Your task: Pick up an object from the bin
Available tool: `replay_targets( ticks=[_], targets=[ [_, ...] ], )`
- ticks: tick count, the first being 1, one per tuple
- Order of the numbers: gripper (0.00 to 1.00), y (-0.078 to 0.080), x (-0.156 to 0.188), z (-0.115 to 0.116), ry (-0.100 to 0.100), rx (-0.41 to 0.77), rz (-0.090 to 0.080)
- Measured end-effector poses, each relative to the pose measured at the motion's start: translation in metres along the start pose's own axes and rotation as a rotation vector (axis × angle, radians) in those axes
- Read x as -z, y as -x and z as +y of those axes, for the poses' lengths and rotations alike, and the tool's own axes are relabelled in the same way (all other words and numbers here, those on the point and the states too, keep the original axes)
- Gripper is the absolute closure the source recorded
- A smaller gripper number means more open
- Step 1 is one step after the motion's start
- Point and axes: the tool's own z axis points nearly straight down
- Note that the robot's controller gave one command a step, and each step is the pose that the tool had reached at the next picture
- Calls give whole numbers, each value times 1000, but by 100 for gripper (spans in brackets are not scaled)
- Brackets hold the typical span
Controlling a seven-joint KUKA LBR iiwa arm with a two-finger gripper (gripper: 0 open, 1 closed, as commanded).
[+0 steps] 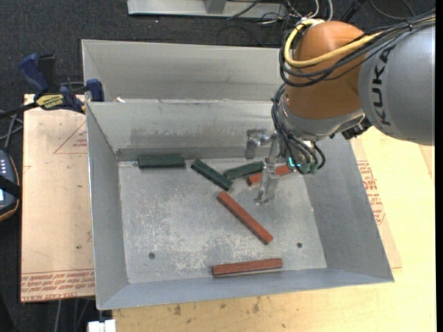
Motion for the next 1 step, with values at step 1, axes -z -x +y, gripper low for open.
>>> replay_targets(
  ticks=[1],
  targets=[
    [0, 1, 4, 0, 0, -1, -8]
  ],
)
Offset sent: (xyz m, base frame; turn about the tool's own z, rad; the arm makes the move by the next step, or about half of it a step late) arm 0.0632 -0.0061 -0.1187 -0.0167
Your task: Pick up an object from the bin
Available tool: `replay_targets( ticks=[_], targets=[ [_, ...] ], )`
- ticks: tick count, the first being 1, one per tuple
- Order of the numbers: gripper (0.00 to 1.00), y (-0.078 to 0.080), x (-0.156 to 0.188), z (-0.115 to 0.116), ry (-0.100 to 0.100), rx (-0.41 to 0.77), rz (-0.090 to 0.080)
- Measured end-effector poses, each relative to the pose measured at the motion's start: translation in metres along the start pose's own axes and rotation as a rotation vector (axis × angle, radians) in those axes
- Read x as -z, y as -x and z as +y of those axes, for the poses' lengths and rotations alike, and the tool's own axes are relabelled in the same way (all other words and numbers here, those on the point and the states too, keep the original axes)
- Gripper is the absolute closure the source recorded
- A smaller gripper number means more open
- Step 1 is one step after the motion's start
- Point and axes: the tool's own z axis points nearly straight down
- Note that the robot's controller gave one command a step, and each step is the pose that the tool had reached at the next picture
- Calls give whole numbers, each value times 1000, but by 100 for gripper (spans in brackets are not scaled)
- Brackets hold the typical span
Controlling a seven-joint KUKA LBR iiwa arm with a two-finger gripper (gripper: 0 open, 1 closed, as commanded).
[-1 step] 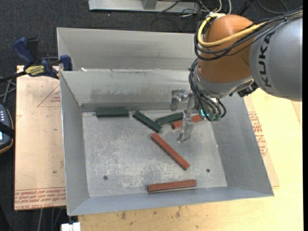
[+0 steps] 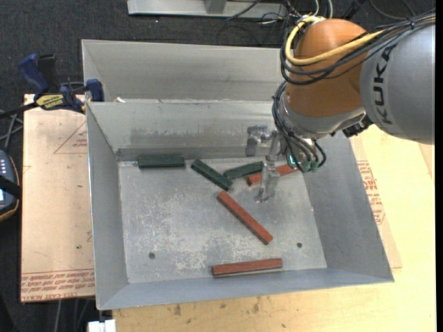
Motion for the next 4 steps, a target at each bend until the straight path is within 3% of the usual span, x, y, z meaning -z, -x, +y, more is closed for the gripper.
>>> replay_targets(
  ticks=[1, 2, 3, 4],
  targets=[
    [0, 31, -54, -2, 0, 7, -9],
    [100, 18, -157, -76, -1, 45, -7],
    [100, 18, -157, -76, -1, 44, -7],
    [0, 14, -98, -77, 0, 82, -2]
  ],
)
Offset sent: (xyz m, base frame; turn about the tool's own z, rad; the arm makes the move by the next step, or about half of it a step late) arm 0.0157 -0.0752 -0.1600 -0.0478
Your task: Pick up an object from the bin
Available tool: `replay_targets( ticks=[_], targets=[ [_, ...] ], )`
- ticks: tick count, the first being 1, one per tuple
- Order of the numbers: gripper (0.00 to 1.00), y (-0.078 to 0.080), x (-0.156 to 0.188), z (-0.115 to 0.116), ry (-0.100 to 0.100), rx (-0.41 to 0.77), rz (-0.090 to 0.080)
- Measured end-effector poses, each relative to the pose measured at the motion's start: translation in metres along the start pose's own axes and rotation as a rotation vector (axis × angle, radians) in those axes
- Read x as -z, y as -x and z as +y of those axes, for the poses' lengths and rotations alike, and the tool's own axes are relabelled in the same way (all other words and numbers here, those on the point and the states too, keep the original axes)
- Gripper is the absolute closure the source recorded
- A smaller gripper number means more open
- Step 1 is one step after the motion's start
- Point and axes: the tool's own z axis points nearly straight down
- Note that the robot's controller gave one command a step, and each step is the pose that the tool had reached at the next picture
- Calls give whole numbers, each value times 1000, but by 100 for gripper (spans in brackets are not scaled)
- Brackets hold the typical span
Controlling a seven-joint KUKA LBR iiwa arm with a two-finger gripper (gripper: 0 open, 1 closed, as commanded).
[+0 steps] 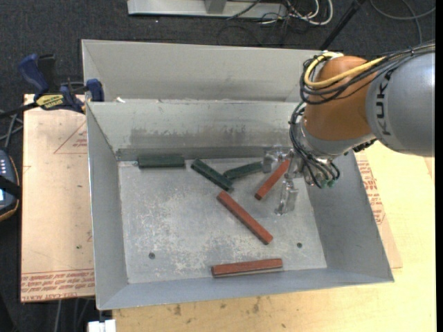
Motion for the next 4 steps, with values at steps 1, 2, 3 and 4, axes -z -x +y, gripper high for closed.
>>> replay_targets(
  ticks=[1, 2, 3, 4],
  targets=[
    [0, 0, 0, 0, 0, 0, 1],
    [100, 47, -60, -17, 0, 272, 0],
    [100, 47, -60, -17, 1, 271, 0],
    [100, 49, -14, -27, 2, 268, 3]
  ],
)
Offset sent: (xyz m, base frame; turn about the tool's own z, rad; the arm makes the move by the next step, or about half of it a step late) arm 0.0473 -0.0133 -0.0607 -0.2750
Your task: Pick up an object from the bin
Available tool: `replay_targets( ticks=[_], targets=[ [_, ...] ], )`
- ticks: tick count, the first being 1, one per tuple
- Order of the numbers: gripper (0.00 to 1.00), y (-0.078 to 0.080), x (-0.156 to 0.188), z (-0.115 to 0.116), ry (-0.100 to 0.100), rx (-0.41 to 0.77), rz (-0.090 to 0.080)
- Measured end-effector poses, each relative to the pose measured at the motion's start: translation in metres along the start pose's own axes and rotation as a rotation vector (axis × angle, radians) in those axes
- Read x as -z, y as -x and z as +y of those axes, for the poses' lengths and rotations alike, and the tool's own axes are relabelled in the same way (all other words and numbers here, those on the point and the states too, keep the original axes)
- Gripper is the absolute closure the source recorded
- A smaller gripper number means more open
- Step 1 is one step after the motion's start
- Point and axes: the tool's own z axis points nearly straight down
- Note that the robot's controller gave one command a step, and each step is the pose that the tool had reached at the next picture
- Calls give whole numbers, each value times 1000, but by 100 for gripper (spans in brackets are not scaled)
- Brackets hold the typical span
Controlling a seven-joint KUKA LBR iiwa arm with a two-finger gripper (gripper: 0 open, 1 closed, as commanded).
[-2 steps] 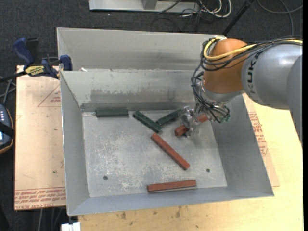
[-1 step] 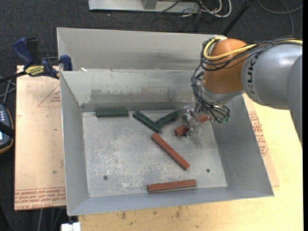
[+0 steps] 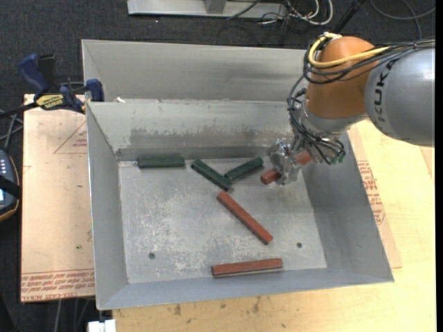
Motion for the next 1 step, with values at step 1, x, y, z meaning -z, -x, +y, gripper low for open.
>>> replay_targets(
  ticks=[1],
  targets=[
    [100, -6, 126, 2, -2, -43, -4]
  ],
)
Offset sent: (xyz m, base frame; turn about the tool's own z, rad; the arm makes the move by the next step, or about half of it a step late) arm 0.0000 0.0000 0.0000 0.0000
